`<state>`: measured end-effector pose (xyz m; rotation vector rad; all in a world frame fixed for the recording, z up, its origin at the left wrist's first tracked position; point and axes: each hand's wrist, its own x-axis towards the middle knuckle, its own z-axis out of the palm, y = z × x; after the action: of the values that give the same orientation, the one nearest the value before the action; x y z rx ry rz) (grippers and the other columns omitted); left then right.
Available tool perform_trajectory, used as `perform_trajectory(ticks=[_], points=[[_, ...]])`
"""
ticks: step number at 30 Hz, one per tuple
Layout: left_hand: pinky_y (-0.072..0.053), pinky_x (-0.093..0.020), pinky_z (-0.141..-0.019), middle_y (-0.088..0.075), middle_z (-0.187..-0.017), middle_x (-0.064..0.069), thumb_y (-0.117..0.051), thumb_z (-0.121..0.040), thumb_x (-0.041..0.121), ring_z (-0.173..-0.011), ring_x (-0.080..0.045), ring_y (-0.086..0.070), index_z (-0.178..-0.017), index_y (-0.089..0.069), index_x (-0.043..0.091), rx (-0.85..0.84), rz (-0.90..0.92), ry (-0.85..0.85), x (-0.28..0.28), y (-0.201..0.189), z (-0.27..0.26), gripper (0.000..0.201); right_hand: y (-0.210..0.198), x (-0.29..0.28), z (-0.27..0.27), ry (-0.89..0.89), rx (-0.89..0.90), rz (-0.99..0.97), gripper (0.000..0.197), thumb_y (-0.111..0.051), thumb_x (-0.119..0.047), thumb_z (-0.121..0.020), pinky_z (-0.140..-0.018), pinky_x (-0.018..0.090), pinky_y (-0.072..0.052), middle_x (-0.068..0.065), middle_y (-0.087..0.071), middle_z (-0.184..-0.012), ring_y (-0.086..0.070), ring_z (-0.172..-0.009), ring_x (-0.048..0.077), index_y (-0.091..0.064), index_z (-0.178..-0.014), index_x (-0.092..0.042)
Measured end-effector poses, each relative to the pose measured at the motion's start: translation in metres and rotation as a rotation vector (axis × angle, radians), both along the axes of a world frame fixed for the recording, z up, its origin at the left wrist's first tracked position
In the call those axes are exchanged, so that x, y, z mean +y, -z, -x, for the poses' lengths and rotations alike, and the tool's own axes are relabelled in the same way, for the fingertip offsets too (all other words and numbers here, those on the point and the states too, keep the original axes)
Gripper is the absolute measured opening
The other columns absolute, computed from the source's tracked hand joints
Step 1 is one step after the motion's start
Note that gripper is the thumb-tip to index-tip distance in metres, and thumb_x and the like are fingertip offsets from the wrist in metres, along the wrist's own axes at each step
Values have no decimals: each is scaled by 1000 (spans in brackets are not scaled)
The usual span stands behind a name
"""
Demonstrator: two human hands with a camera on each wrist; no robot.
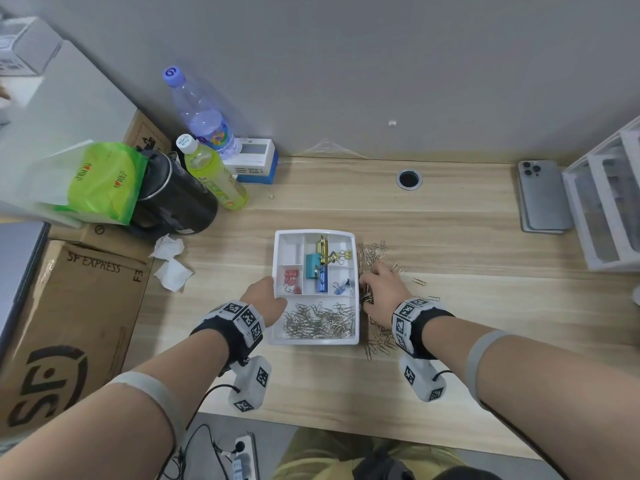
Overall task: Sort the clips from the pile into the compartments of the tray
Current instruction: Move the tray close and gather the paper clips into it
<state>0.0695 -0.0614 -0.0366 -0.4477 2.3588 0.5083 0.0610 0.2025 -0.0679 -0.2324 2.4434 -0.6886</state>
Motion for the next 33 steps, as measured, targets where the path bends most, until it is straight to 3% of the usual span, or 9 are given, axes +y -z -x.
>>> perform_trajectory(ticks=[9,14,16,18,21,24,27,30,33], points=[[-59,-39,-75,-60,-102,-7,-50,-90,20,-85,-24,-62,-112,-52,11,-15,0,-42,5,-2,0,24,-1,8,-1,34,-21,4,14,-68,-8,-79,-93,32,-43,2,-55,-111,-54,-112,25,-65,-87,-19],[-58,-36,-68,-58,-100,-7,-48,-90,16,-83,-24,-62,-110,-51,11,-31,25,-51,9,-5,1,20,-14,19,4,33,-50,-11,13,-70,-12,-81,-78,28,-49,-1,-64,-100,-64,-93,22,-71,-89,-22],[-55,-33,-63,-57,-96,-5,-47,-90,14,-80,-22,-61,-110,-51,12,-40,29,-59,9,-6,1,21,-20,23,5,55,-81,-1,14,-70,-11,-82,-64,24,-52,1,-69,-103,-66,-74,18,-71,-89,-24],[-51,-30,-59,-55,-93,-3,-47,-90,13,-76,-20,-58,-112,-50,12,-45,42,-57,10,-7,1,22,-26,25,6,53,-103,7,13,-70,-12,-83,-43,15,-44,3,-69,-104,-54,-50,10,-72,-91,-22],[-49,-29,-59,-56,-97,-5,-47,-92,13,-76,-20,-58,-115,-50,10,-51,73,-41,11,-9,1,24,-37,22,9,35,-130,50,12,-70,-14,-84,-34,12,-38,2,-68,-93,-47,-41,8,-74,-93,-20],[-53,-31,-62,-58,-100,-7,-46,-91,11,-79,-23,-61,-115,-51,9,-53,86,-30,11,-10,1,25,-47,12,9,6,-159,124,10,-72,-13,-83,-40,17,-45,-4,-65,-98,-47,-43,8,-74,-92,-17],[-55,-32,-66,-58,-100,-8,-46,-90,10,-78,-24,-61,-113,-51,8,-51,93,-24,11,-10,0,24,-53,-6,5,-29,-154,177,9,-76,-15,-80,-68,28,-58,-3,-66,-119,-64,-71,15,-75,-89,-18],[-57,-34,-69,-59,-105,-9,-47,-91,12,-83,-25,-62,-114,-51,9,-41,79,-26,10,-9,-1,24,-54,-24,-3,-65,-162,197,12,-78,-22,-80,-90,25,-49,-4,-67,-120,-63,-104,15,-76,-92,-22],[-58,-35,-72,-59,-107,-9,-47,-91,13,-87,-26,-63,-114,-51,9,-34,63,-27,8,-8,-1,24,-51,-37,-13,-103,-198,224,21,-77,-24,-82,-98,30,-49,-9,-66,-113,-62,-103,13,-75,-103,-25]])
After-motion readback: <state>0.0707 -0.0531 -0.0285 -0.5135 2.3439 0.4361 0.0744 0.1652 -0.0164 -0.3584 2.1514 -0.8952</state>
